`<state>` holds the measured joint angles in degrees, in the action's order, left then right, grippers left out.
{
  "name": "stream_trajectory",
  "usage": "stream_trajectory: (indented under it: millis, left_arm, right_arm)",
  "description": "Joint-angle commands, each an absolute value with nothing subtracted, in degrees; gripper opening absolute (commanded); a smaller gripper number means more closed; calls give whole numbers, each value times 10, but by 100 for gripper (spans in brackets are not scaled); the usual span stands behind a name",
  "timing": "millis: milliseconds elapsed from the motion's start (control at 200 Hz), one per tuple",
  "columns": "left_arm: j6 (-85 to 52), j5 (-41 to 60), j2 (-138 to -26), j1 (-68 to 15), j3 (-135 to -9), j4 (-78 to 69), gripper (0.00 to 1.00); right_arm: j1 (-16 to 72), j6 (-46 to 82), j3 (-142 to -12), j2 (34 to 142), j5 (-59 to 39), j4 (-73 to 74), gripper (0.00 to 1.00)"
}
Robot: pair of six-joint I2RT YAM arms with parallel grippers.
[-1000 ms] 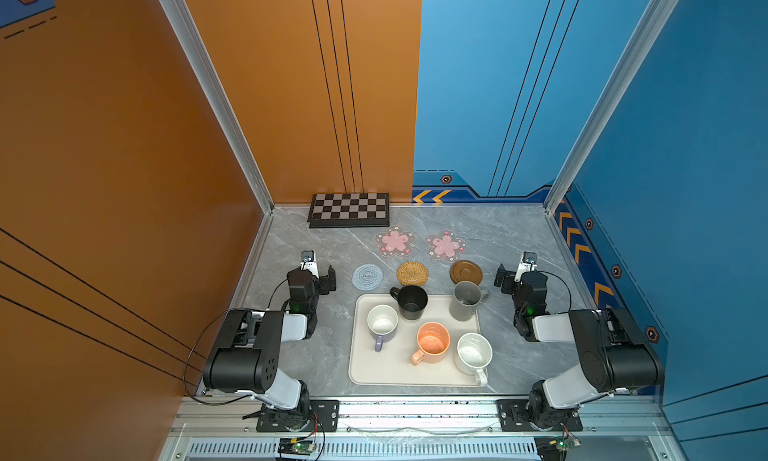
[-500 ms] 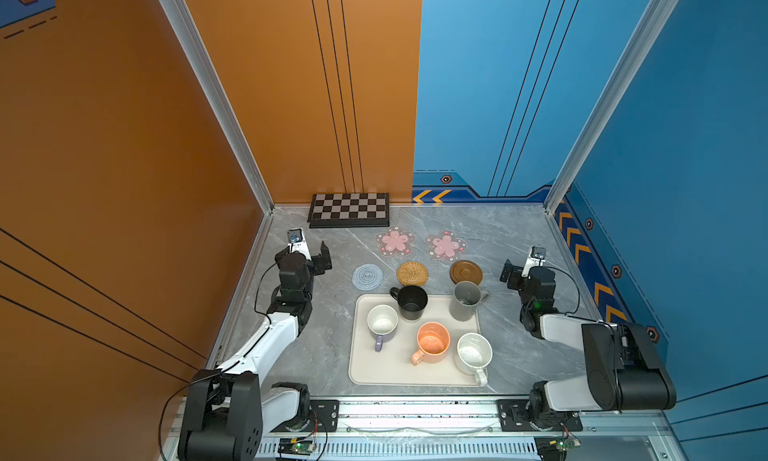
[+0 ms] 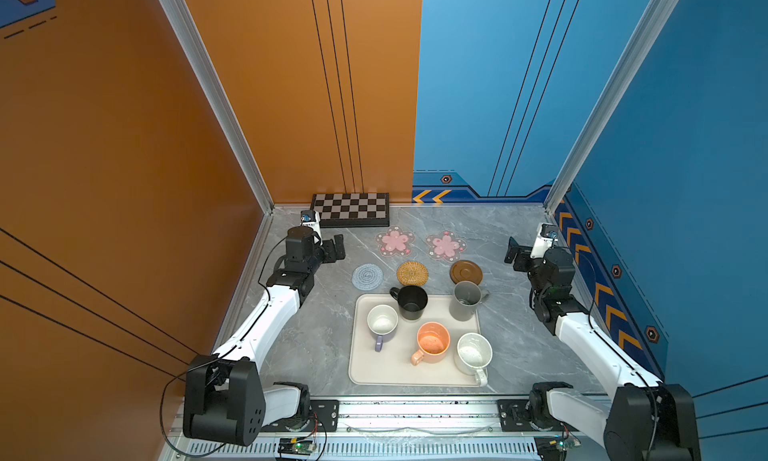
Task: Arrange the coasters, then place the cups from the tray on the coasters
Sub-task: 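Raise both arms and move grippers forward over the coasters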
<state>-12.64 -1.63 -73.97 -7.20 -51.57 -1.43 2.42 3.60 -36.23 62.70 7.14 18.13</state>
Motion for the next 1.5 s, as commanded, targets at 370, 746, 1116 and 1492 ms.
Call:
stream_trajectory:
  millis: [370,746,1116,1492]
  left_arm:
    - [-155,-82,-825,-181,-547,-62,98]
    - [-150,-176,-904,-289,-585,-53,98]
    - [-193,-144,-958,-297,-627,-20,78]
    - [-217,-120,-971,-290,-611,-13,55]
  right_arm:
    - [73,36,-422,601,87,58,100]
    - [128,36,-438,624,105,40,100]
    - [157,36,-456,630,150,-1,100]
    - [168,36,-455,628,153,-14,100]
